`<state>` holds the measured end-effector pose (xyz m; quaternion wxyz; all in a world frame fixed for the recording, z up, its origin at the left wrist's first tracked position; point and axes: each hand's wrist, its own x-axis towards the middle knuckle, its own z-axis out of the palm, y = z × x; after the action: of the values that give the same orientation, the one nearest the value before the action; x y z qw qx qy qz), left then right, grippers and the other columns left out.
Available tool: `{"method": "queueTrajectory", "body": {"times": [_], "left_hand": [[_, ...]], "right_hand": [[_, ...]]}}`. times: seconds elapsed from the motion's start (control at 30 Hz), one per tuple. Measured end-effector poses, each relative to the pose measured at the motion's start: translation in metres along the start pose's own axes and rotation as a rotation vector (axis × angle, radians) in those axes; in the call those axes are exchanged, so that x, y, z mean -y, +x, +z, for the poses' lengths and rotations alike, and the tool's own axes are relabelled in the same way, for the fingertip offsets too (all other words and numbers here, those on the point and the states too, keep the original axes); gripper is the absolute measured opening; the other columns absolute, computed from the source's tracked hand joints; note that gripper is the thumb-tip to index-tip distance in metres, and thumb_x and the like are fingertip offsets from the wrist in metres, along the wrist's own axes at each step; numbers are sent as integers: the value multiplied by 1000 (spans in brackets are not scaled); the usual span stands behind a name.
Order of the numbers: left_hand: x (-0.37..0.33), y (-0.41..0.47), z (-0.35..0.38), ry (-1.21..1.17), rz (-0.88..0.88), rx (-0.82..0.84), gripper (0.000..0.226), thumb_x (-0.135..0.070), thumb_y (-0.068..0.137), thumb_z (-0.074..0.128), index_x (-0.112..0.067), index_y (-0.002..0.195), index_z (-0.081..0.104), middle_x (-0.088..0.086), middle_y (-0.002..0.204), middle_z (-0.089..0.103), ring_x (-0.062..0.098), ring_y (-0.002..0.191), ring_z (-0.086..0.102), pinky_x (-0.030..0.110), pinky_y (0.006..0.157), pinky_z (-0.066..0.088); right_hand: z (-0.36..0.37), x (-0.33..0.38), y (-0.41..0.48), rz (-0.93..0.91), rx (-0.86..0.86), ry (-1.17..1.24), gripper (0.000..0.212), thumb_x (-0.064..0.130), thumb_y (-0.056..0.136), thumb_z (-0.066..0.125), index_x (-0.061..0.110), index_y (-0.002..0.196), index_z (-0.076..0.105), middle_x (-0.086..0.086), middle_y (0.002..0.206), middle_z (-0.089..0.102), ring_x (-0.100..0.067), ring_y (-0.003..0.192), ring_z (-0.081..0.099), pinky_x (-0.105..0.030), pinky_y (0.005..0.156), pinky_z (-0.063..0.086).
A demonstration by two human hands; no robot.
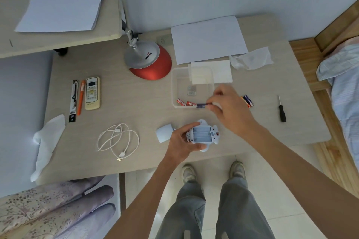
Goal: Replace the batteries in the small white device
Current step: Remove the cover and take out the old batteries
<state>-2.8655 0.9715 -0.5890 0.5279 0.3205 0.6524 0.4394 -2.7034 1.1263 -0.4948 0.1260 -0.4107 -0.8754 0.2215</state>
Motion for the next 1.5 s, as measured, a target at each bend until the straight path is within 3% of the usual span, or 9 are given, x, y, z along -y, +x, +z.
{"method": "queueTrajectory", "body": {"times": [0.2,0.43,0.73,0.83,0.93,1.0,1.17,1.33,1.5], "left_hand": [[2,0,0,1,-9,-2,75,-6,64,102,-19,132,74,-4,133,74,20,125,68,42,106,59],[3,0,0,-20,-23,-5,77,-8,62,103,-19,132,74,-5,133,74,21,126,68,46,106,60],[2,0,1,-1,-32,-5,76,-7,62,103,-22,131,75,-8,132,74,18,125,67,43,105,60],[-1,0,0,-5,-36,0,75,-8,61,103,-25,129,76,-9,131,74,16,125,67,42,105,60],[-4,-1,1,-7,-47,-8,75,-10,59,105,-30,125,77,-7,131,75,18,125,68,39,103,61],[-4,-1,0,-10,-60,-16,75,-10,56,105,-32,123,78,-7,130,75,19,124,69,37,101,62],[-3,0,-2,19,-84,2,79,-9,57,105,-26,128,76,-5,129,76,17,122,70,37,100,63],[-5,-2,-2,15,-89,24,77,-1,62,101,-22,131,74,-1,131,75,19,123,71,38,96,64],[-11,-5,-3,110,-71,50,78,-11,68,99,-27,138,70,-8,131,75,15,121,72,33,95,63]], "right_hand": [[29,-13,60,50,-28,-161,17,24,95,77,12,105,82,-6,111,56,-27,109,51,-37,71,53],[58,-22,81,-101,11,-492,6,15,81,85,12,87,85,-5,116,56,-30,110,49,-40,89,46],[54,-15,86,-191,129,-628,12,1,70,81,13,74,79,-5,108,58,-31,108,49,-40,91,42],[41,-13,79,-176,9,-487,4,11,78,84,14,81,83,-6,111,63,-30,107,53,-41,90,44],[19,-7,46,6,-212,-111,10,19,92,77,15,99,83,-3,109,68,-27,100,59,-41,87,50],[9,-3,5,182,-246,161,19,14,93,74,18,111,79,2,109,69,-21,95,62,-36,84,52],[34,-10,-90,382,175,388,73,7,81,77,27,147,54,13,134,60,-6,114,58,-35,100,54],[65,-3,-92,319,223,461,67,15,77,80,24,139,56,12,130,57,-7,110,61,-31,93,57],[70,-9,-76,346,211,458,39,34,74,87,27,108,69,10,98,66,-8,85,65,-34,78,59]]}}
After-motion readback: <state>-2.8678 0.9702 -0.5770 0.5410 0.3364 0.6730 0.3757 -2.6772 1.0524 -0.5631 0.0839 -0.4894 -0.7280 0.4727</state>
